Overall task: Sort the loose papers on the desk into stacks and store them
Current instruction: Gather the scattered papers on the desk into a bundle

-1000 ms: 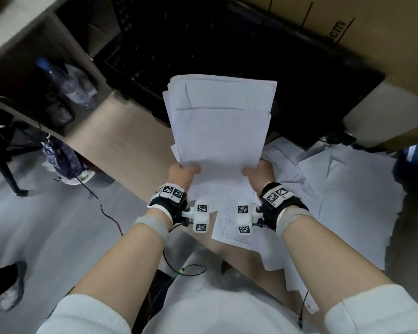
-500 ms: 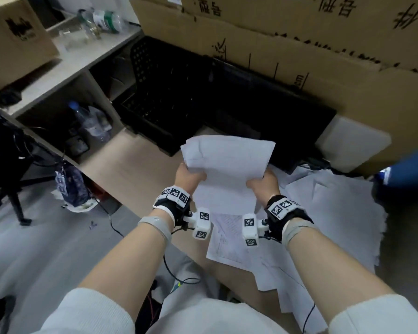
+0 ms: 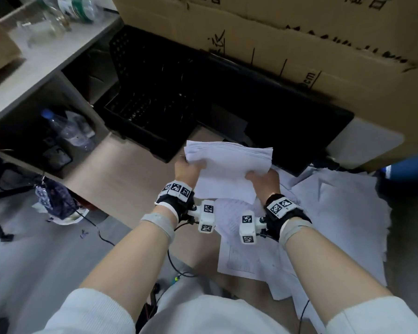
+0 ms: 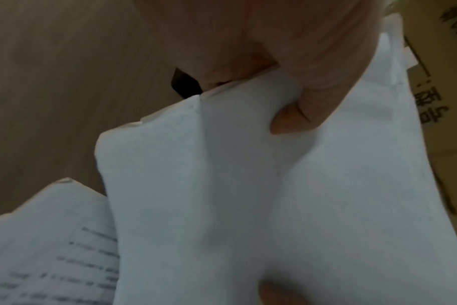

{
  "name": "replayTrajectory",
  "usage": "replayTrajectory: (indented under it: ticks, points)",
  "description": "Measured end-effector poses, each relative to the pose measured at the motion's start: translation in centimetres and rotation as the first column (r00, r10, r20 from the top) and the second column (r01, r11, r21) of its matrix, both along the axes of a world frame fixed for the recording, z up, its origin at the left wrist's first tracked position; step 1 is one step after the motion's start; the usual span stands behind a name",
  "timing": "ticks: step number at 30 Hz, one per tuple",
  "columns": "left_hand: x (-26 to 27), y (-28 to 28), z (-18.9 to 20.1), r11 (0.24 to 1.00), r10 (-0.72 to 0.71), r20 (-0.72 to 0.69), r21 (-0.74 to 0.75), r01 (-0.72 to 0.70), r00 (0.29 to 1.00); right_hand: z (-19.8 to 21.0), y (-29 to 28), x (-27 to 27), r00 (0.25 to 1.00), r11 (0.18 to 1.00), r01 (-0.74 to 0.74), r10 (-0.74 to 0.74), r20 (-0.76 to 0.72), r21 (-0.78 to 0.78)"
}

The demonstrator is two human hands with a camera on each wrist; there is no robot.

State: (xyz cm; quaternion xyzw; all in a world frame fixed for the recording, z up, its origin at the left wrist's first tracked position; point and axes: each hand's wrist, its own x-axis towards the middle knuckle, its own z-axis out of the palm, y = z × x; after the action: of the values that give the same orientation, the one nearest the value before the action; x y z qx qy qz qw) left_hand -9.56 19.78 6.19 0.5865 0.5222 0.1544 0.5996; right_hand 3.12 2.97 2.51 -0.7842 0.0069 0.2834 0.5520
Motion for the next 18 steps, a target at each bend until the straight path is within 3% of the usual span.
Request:
replayTrajectory:
  ticks: [3, 5, 8, 12, 15, 18]
  points:
    - [-0.1, 1.3, -0.3, 0.996, -0.083, -0.072, -0.051, 0.079, 0.994, -0.7, 1.0, 0.0, 1.000, 0.999, -0.025, 0.025, -0.009, -0.035]
    - [-0.5, 1.8, -2.0, 0.969, -0.244, -0.175, -0.094, 0.230, 0.954, -1.7, 0.8, -0.5, 0.996, 0.992, -0.074, 0.068, -0.062, -0.100]
    - [-0.2, 2.0, -4.7, 0.920, -0.390, -0.218, -0.134, 0.369, 0.894, -2.7, 0.2, -1.0, 0.995, 0.985, -0.062, 0.048, -0.092, -0.158]
    - [2.2, 1.5, -5.4, 0.926, -0.364, -0.149, -0.164, 0.340, 0.919, -1.7, -0.9, -0.8, 1.000, 0.993, 0.021, -0.019, 0.015, -0.113]
    - [4.1, -0.7, -6.1, 0.891, -0.408, -0.090, -0.257, 0.375, 0.908, -0.7, -3.1, -0.4, 0.996, 0.994, 0.091, -0.091, -0.005, -0.066]
    - [5.5, -4.3, -7.1, 0.836, -0.467, -0.038, -0.344, 0.427, 0.884, -0.8, -6.9, 0.2, 0.992, 0.984, 0.111, -0.118, -0.045, -0.140]
